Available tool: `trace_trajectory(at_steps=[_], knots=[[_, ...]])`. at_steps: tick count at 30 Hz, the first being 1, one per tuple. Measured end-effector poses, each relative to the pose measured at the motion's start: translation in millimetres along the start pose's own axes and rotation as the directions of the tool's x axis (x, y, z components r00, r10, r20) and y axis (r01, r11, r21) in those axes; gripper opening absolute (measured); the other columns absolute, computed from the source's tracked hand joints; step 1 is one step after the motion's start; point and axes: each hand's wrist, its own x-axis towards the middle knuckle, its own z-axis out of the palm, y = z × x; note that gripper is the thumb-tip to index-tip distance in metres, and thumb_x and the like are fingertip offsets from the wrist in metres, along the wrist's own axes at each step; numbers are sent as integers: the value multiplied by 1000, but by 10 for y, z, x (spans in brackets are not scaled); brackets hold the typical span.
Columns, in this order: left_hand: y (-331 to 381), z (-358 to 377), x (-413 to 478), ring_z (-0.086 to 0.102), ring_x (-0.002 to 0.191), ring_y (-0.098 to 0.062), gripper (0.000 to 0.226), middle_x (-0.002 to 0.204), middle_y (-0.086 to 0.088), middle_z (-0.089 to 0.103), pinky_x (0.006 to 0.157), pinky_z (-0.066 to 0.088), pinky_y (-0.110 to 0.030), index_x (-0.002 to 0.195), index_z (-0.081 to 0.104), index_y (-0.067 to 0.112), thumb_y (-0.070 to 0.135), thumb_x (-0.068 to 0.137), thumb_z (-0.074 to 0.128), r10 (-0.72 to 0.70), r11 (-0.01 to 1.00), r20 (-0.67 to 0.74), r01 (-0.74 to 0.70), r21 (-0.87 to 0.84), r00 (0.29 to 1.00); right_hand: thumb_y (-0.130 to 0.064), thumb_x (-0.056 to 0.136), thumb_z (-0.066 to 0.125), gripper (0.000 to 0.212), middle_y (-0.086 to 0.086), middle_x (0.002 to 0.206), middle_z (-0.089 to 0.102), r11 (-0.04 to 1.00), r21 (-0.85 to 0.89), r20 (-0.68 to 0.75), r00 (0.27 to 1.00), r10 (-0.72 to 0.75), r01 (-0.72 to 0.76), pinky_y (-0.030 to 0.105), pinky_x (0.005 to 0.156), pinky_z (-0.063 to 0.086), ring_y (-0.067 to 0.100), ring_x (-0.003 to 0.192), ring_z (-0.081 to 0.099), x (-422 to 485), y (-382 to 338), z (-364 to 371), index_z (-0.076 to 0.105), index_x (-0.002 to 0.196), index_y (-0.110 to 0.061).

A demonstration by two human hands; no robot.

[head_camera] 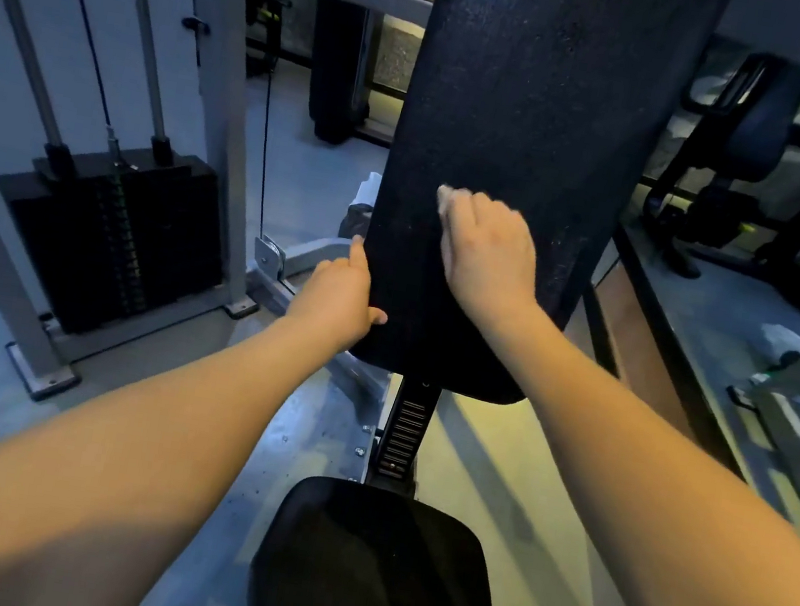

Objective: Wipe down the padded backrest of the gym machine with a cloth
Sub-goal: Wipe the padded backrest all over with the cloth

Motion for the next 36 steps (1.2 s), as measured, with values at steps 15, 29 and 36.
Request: trace_trajectory(at_steps=[15, 29, 36], knots=[[-85, 55, -40, 50, 124, -36, 98, 131, -11, 57, 76, 49, -44, 159, 9, 22, 47, 88, 72, -21, 1000, -82, 22, 19, 996, -23, 90, 50, 24, 4, 82, 61, 926, 142, 247, 894, -375, 349, 39, 59, 32, 30, 68, 58, -251, -367, 130, 67, 105, -16], [-328, -56, -124, 48, 125, -37, 98, 140, -14, 49, 85, 53, -49, 161, -8, 31, 33, 96, 65, -31, 997, 11, 31, 77, 999, -19, 106, 55, 14, 4, 90, 61, 999, 38, -77, 997, 17, -14, 39, 62, 35, 27, 69, 51, -181, -462, 315, 66, 111, -15], [-304, -136, -250, 38, 135, -37, 62, 145, -18, 42, 102, 42, -43, 154, 26, 6, 18, 99, 51, -62, 997, 32, 61, 43, 998, -11, 97, 59, 13, 3, 90, 60, 905, 150, 257, 868, -425, 398, 38, 58, 36, 25, 68, 52, -1330, -425, 264, 64, 109, -12]])
